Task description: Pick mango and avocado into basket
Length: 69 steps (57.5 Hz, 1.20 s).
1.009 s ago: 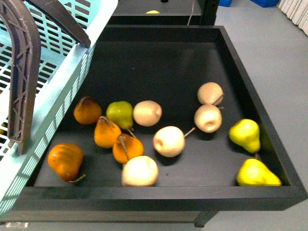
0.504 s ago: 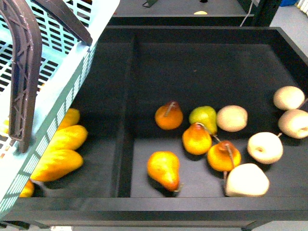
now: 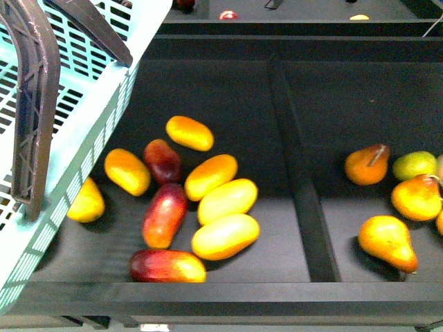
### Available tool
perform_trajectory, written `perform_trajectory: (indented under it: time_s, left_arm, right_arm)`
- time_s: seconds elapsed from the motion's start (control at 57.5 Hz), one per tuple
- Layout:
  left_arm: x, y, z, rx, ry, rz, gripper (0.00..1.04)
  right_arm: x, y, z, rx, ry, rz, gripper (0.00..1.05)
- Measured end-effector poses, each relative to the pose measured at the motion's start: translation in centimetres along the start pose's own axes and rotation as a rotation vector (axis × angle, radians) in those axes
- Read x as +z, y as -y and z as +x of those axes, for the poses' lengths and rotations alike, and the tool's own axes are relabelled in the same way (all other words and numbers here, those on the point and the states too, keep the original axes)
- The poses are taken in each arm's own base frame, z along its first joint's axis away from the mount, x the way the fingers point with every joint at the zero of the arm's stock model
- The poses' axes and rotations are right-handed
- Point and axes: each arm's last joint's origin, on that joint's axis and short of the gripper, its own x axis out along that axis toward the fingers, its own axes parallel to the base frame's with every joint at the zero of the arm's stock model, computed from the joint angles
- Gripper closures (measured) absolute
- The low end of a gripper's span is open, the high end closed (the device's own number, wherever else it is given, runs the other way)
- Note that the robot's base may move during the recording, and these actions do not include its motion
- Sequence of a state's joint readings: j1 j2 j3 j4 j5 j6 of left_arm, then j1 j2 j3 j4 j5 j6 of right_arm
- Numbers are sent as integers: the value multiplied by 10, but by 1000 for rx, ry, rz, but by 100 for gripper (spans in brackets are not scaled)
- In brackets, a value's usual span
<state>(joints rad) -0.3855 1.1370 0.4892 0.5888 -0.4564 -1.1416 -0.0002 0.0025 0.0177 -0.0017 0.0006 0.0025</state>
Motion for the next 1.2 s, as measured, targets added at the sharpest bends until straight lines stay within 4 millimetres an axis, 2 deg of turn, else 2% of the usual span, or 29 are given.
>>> perform_trajectory:
  time_s: [1.096, 1.2]
  left_arm:
    - [4, -1, 0, 12, 35, 20, 90]
    - [-1, 1, 7, 112, -132, 207, 90]
  right_arm:
    - [0, 0, 0, 6, 0, 0, 9]
    - [0, 0, 0, 2, 0, 0, 9]
